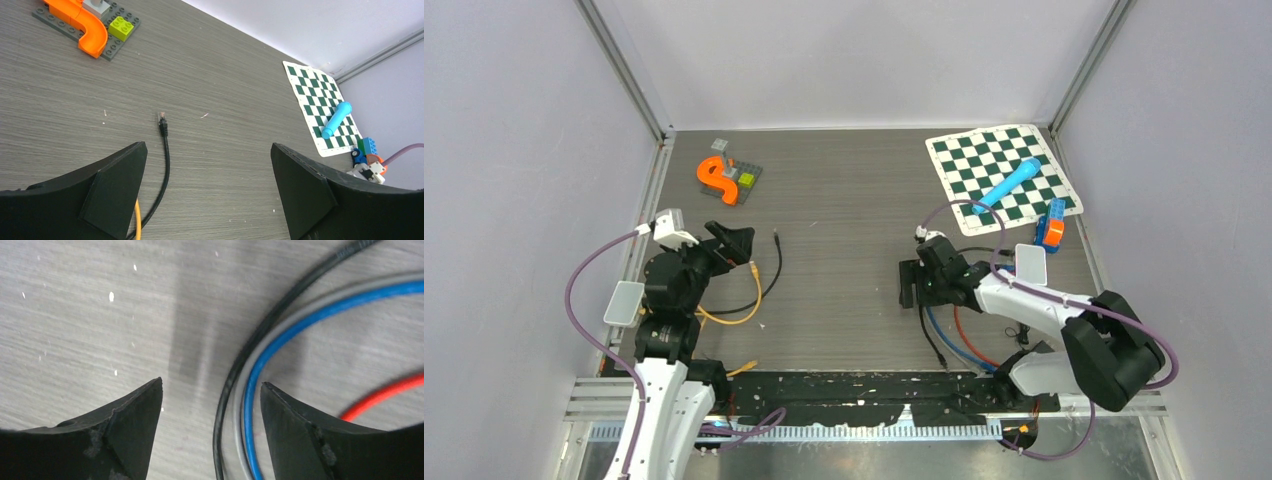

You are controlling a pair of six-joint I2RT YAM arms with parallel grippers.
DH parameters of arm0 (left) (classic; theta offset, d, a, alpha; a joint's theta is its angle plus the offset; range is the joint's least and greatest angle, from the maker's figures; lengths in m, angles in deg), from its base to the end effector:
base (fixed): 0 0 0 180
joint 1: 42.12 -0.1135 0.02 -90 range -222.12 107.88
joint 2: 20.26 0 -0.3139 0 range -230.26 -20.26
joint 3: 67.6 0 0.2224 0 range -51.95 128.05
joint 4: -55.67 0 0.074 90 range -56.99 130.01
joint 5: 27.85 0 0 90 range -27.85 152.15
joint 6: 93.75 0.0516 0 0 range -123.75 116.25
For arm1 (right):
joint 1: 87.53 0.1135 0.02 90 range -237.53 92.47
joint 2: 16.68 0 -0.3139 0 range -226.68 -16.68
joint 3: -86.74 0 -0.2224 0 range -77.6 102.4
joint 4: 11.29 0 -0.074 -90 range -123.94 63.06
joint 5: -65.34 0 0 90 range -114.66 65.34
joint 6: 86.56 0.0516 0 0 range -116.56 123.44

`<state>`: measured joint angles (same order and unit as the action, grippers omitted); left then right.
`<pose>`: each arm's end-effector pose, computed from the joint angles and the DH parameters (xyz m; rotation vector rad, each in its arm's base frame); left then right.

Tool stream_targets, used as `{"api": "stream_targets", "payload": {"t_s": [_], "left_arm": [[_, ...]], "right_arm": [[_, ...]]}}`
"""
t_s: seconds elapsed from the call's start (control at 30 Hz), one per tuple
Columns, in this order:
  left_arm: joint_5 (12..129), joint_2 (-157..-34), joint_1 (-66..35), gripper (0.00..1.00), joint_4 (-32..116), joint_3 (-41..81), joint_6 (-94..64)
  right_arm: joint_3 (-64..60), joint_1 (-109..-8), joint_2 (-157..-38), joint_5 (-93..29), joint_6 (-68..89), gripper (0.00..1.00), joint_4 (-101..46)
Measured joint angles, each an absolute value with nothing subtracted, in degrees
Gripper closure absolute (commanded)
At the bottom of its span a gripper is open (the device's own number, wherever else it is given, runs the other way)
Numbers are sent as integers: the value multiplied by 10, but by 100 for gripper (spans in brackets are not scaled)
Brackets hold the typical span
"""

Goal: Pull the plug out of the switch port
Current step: Move the switch port to the center of the board.

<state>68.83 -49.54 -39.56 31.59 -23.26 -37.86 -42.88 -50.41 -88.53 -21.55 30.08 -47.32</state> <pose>0.0843 -0.0098 0.3052 -0.3939 1.7167 -0.5699 0.1585 0.1164 0.2245 -0.2179 2.6022 0.3418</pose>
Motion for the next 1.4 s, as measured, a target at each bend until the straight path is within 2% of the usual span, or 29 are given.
{"api": "stream_targets", "payload": {"t_s": [0.13, 0.17, 0.27, 0.4, 0.63, 0.8, 1.03, 1.4], "left_arm": [[688, -495, -396, 1, 316, -233, -378], [688, -495, -396, 1, 316, -233, -379], [689, -495, -396, 1, 316, -233, -379], [689, -495, -396, 1, 316, -233, -380], [695, -487, -396, 1, 316, -233, -380], [695, -477, -396, 1, 316, -233, -380], [695, -476, -396, 1, 316, -233, -380], [695, -476, -396, 1, 316, -233, -380]], "right_arm": [[-389, -502, -789, -136, 290, 0, -539], [-371, -503, -755, -95, 286, 3, -549], [-332, -528, -691, -1, 281, 5, -554], [-321, -676, -668, 59, 287, 5, -536], [-333, -919, -760, 22, 319, 4, -534], [-334, -1001, -808, -43, 310, 5, -516], [-334, -1025, -904, -105, 270, 4, -459], [-351, -1052, -970, -159, 261, 5, -346]]}}
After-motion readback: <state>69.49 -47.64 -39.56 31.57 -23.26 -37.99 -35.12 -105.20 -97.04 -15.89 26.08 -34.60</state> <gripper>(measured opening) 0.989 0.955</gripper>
